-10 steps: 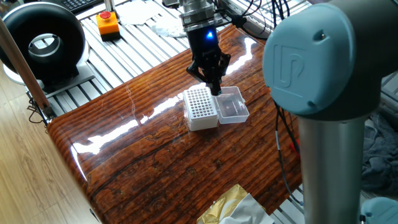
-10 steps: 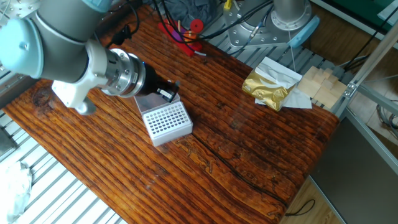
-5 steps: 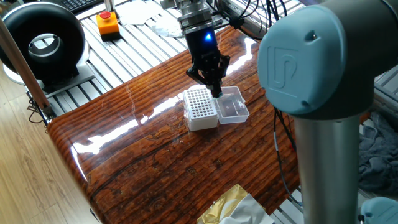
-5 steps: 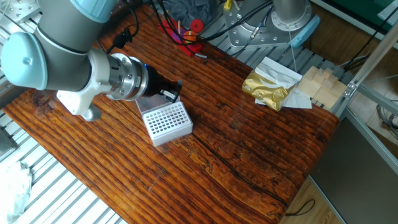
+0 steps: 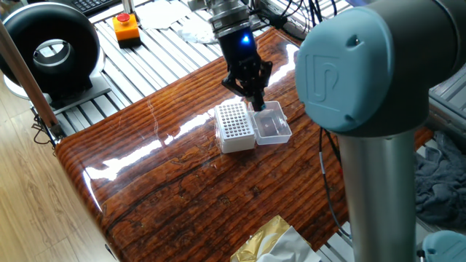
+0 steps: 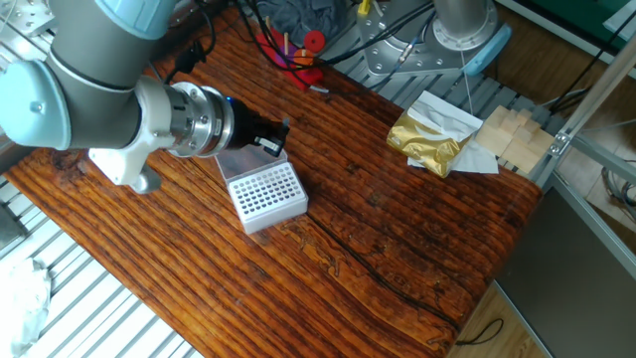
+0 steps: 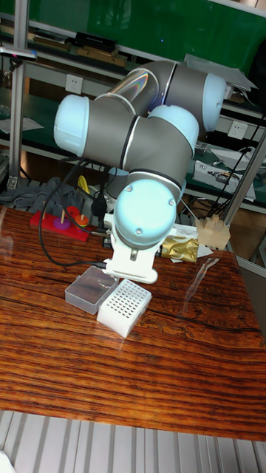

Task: Insert a medium pipette tip into the holder for medium pipette tips

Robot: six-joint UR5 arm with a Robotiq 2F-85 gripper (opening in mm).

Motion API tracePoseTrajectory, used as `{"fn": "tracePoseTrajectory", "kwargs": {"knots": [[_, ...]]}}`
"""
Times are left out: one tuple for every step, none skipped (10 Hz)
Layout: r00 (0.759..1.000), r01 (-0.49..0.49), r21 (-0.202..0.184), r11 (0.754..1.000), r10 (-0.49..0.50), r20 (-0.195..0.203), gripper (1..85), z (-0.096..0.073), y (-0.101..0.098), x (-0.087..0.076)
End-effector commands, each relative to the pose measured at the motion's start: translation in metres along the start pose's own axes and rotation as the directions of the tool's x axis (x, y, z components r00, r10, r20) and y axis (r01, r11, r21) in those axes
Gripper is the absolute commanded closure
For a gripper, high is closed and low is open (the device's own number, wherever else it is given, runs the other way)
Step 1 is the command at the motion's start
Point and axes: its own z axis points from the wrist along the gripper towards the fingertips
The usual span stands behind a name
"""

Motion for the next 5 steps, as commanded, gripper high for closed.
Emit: {"fn": "tracePoseTrajectory", "kwargs": {"knots": [[1.000, 0.018, -0.010, 1.000, -0.018, -0.018, 84.7, -0.0024, 0.0002, 0.0022], [1.000, 0.024, -0.015, 1.000, -0.024, -0.020, 84.7, -0.0016, 0.0017, -0.0005], [0.999, 0.031, -0.009, 0.999, -0.031, -0.020, 84.7, -0.0012, 0.0008, -0.0023], [0.999, 0.039, -0.008, 0.999, -0.039, -0.020, 84.7, -0.0009, 0.0010, -0.0043], [0.999, 0.047, -0.007, 0.999, -0.047, -0.023, 84.7, -0.0006, 0.0015, -0.0067]]}}
